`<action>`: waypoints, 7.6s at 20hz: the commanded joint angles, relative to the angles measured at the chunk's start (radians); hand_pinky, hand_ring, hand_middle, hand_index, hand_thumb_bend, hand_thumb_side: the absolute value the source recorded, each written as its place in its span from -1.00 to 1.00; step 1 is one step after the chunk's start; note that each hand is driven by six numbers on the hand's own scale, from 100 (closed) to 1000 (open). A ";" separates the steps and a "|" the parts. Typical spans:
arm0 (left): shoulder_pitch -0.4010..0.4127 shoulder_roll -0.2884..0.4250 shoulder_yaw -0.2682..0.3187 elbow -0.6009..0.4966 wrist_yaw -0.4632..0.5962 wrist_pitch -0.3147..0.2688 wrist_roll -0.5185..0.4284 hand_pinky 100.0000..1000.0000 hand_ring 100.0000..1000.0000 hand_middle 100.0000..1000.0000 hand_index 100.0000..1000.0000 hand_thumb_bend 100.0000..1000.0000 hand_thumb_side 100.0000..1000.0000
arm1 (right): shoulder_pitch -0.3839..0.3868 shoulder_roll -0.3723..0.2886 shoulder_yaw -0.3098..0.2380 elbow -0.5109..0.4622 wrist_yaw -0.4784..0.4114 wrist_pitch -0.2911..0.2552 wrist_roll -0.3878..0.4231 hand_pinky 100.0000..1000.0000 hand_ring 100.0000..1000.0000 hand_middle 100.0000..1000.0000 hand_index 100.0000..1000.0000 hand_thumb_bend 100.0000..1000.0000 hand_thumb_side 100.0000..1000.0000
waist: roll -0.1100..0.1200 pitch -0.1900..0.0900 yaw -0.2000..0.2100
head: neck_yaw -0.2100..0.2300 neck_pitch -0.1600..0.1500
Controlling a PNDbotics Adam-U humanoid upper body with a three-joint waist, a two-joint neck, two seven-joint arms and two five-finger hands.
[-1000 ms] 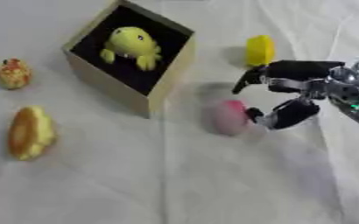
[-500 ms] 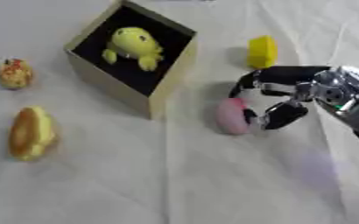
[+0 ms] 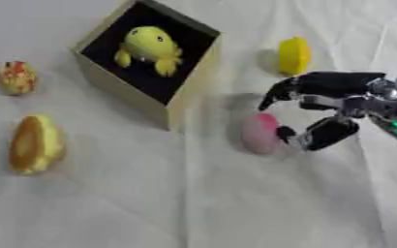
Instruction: Pick up objects on the table and place them in the box.
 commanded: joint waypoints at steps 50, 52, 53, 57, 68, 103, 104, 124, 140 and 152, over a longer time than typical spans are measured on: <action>-0.005 0.015 0.004 -0.018 0.005 0.002 -0.012 0.80 0.64 0.62 0.80 -0.67 0.40 | -0.040 0.011 -0.037 -0.049 -0.146 0.097 -0.216 0.56 0.44 -0.11 0.01 -1.00 -1.00 | 0.007 -0.025 -0.003 | 0.007 -0.019; -0.005 0.016 0.004 -0.018 0.005 0.002 -0.013 0.80 0.64 0.62 0.80 -0.67 0.40 | -0.048 0.004 -0.062 -0.071 -0.196 0.130 -0.240 0.53 0.39 -0.16 -0.06 -1.00 -1.00 | 0.006 -0.029 -0.005 | 0.008 -0.018; -0.005 0.017 0.004 -0.018 0.005 0.003 -0.014 0.80 0.64 0.62 0.80 -0.67 0.40 | -0.056 0.000 -0.072 -0.079 -0.217 0.145 -0.250 0.53 0.38 -0.17 -0.08 -1.00 -1.00 | 0.006 -0.031 -0.005 | 0.008 -0.018; -0.004 0.021 0.004 -0.018 0.004 0.003 -0.015 0.80 0.64 0.63 0.80 -0.67 0.40 | -0.111 -0.002 -0.094 -0.081 -0.254 0.177 -0.275 0.48 0.29 -0.27 -0.24 -1.00 -1.00 | 0.004 -0.038 -0.007 | 0.004 -0.013; -0.009 0.038 -0.005 -0.018 0.005 0.004 -0.024 0.79 0.64 0.62 0.79 -0.67 0.39 | -0.251 0.072 -0.088 0.033 -0.219 0.162 -0.272 0.48 0.28 -0.26 -0.21 -1.00 -1.00 | -0.015 -0.050 0.015 | -0.020 -0.011; -0.089 0.053 -0.019 -0.018 0.021 -0.008 -0.051 0.79 0.63 0.61 0.78 -0.65 0.37 | -0.496 0.409 -0.071 0.659 0.130 -0.165 -0.180 0.89 1.00 0.80 0.90 -1.00 -0.86 | -0.057 -0.014 0.120 | -0.098 -0.021; -0.089 0.053 -0.019 -0.018 0.021 -0.008 -0.051 0.79 0.63 0.61 0.78 -0.65 0.37 | -0.497 0.406 -0.077 0.657 0.144 -0.164 -0.176 0.90 1.00 0.82 0.91 -1.00 -0.77 | -0.057 -0.015 0.119 | -0.097 -0.020; -0.068 0.050 -0.014 -0.018 0.018 -0.004 -0.048 0.79 0.63 0.61 0.77 -0.65 0.37 | -0.490 0.319 -0.141 0.494 0.082 -0.098 -0.196 0.92 1.00 0.91 0.98 -1.00 -0.63 | -0.036 -0.043 0.086 | -0.089 -0.005; -0.053 0.054 -0.004 -0.018 0.004 -0.002 -0.034 0.79 0.63 0.61 0.77 -0.65 0.37 | -0.225 0.040 -0.180 0.423 0.072 -0.079 -0.118 0.87 1.00 0.80 0.94 -1.00 -0.47 | -0.034 -0.041 0.048 | -0.049 -0.008; -0.058 0.053 -0.005 -0.018 0.007 -0.001 -0.036 0.79 0.63 0.61 0.77 -0.65 0.36 | -0.129 -0.047 -0.211 0.346 -0.025 -0.031 -0.099 0.87 1.00 0.78 0.95 -1.00 -0.43 | -0.026 -0.040 0.052 | -0.056 -0.018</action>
